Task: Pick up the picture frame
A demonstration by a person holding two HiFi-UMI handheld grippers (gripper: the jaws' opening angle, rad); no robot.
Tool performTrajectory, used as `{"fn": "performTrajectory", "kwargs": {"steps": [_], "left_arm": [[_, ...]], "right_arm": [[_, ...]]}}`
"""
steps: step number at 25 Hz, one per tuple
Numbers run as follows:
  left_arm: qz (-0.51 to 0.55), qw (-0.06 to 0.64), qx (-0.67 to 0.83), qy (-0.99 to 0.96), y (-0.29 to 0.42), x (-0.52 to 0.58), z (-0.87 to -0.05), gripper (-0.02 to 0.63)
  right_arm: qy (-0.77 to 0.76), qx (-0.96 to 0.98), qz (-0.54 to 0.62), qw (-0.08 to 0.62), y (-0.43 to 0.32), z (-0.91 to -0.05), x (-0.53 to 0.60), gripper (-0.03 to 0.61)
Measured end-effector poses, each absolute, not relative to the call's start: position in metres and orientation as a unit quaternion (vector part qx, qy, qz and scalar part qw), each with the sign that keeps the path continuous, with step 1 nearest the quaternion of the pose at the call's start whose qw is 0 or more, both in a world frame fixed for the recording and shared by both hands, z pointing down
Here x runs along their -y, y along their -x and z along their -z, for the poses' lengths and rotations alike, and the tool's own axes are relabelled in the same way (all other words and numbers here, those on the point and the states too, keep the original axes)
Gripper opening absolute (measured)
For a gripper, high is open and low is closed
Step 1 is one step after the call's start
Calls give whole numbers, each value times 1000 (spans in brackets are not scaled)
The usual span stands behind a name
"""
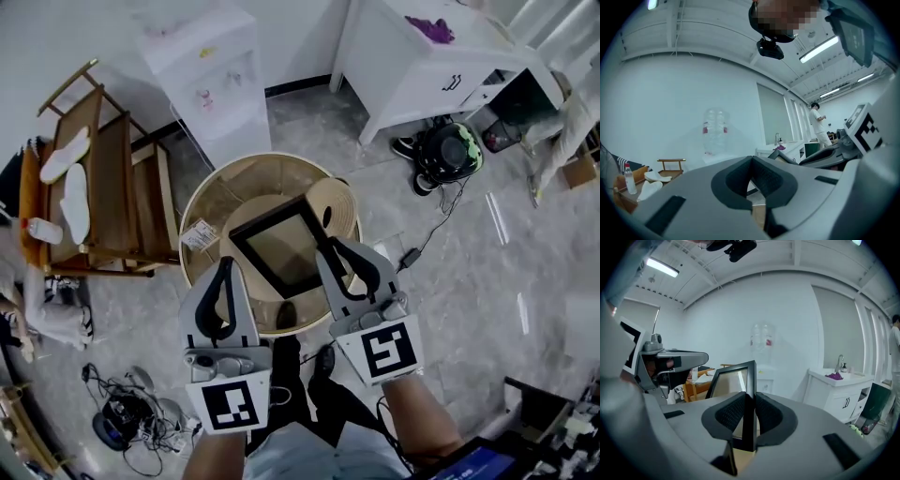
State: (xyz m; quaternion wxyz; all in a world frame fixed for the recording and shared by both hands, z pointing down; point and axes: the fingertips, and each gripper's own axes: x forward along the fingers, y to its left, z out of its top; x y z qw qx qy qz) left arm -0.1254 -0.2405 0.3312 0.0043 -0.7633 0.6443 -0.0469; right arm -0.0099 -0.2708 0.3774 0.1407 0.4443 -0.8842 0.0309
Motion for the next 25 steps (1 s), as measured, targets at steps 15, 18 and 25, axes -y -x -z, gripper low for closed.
{"fn": "performTrajectory", "kwargs": {"steps": [15, 18, 25], "left_arm": [[-15, 104, -651, 752, 81, 159, -169, 15], [-17, 119, -649, 751, 68, 136, -148, 15], [-32, 161, -646, 745, 43, 103, -100, 15]], "right_arm": [[-479, 874, 73, 46, -45, -198, 188, 83], [-482, 871, 83, 33, -58, -173, 165, 82], [-488, 865, 121, 0, -83, -121, 132, 81]]}}
